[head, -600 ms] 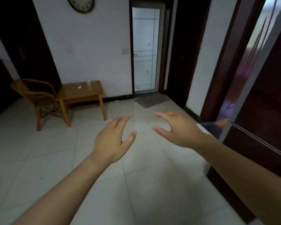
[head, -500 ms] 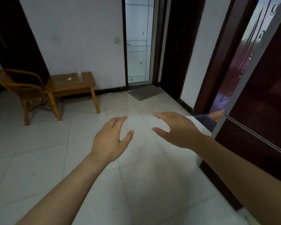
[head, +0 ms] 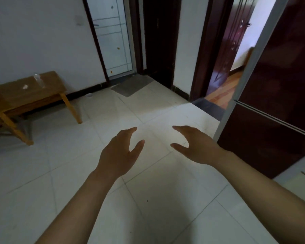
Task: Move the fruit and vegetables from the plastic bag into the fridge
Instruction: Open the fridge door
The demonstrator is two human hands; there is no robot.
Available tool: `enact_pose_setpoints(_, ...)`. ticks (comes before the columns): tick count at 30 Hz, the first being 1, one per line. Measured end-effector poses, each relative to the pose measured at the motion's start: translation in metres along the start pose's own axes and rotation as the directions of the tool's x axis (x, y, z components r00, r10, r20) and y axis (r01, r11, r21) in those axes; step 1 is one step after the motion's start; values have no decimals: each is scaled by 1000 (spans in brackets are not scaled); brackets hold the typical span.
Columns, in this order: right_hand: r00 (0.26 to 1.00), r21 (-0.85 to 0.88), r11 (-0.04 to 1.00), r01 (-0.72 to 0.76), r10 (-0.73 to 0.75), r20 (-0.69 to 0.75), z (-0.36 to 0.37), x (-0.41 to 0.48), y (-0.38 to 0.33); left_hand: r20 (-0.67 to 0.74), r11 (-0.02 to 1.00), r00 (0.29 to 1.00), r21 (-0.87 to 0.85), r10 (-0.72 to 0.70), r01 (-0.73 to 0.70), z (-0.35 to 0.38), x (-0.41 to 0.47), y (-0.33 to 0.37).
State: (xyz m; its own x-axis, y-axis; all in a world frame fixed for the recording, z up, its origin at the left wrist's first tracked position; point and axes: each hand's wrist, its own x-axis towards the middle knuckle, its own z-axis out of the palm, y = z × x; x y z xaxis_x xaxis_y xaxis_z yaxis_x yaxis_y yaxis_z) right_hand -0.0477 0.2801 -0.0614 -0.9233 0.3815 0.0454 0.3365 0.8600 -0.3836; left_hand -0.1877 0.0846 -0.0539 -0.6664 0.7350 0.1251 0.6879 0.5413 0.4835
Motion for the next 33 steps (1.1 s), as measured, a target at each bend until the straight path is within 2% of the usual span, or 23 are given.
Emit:
enact_pose_setpoints(4,994,-38,995,-93,91,-63,-33,19,47,114,991,986,-70,121,-114,30,69,31)
enact_pose_setpoints(10,969,-149,960,-236,222,-104,-82,49,155,284,975,936,-133,210,-179,95,175,96)
enact_pose_setpoints(14,944,-143,949,-280,245,-222,-120,77,230,322,956,905,-187,277,-226,133,254,151)
enact_pose_setpoints(16,902,-135,925,-354,300,-312,-140,87,262,346,945,887,-227,304,-235,149,291,182)
enact_pose_setpoints(19,852,-182,879,-441,346,-394,-167,101,308,337,923,879,-301,337,-239,172,340,229)
enact_pose_setpoints(24,842,-220,857,-466,354,-407,-201,127,363,325,899,867,-353,378,-260,202,399,284)
enact_pose_setpoints(33,763,-291,764,-576,375,-527,-250,189,429,289,799,784,-456,549,-392,218,517,354)
